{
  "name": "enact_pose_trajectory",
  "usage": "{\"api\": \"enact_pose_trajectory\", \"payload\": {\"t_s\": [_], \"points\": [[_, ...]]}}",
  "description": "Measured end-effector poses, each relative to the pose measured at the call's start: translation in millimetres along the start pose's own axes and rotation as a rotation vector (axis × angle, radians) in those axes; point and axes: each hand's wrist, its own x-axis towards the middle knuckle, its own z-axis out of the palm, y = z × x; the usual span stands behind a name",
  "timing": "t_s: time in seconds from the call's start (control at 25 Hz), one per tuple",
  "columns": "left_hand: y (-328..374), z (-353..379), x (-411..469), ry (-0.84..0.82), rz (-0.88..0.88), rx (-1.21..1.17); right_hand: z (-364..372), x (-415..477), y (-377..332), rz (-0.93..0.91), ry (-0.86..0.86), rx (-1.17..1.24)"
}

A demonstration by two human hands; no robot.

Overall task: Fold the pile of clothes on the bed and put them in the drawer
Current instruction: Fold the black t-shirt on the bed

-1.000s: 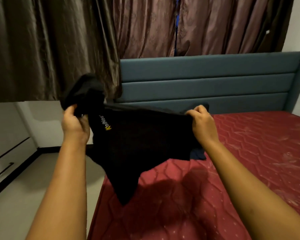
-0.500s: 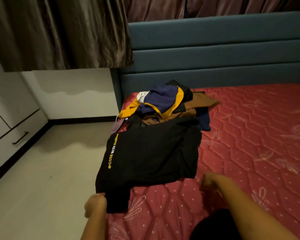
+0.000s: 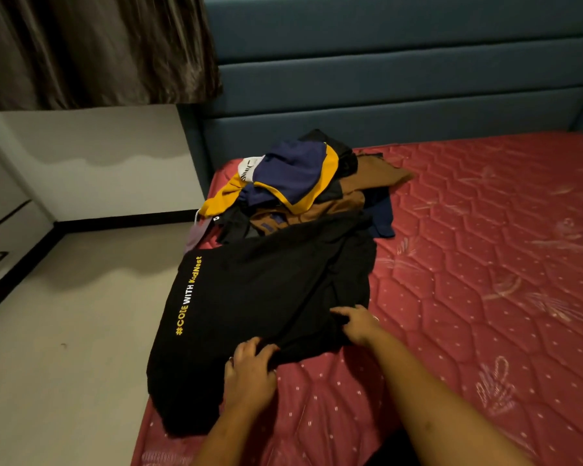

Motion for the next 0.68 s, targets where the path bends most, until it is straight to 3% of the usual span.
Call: {"api": "enact_pose_trajectory", "payload": {"t_s": [0.12, 0.2, 0.28, 0.48, 0.68], "points": [[17.1, 9.4, 14.2, -0.078, 0.05, 0.044, -0.7, 12.5, 0.8, 0.032, 0.208, 0.194], [31.5, 15.6, 24.6, -0.108, 0.08, 0.044, -8.1, 15.2, 10.4, 0.11, 0.343, 0.606], [44.0, 20.0, 33.0, -0.121, 0.117, 0.045, -24.9, 6.9, 20.7, 0.123, 0.361, 0.964], [72.5, 25.9, 46.2, -0.138, 0.252, 0.061, -66.7, -47.0, 75.4, 0.198, 0.518, 1.15], [100.7, 35.0, 41.7, -0.167, 0.368, 0.121, -31.0, -83.1, 146.1, 0.54, 0.306, 0.966]]}}
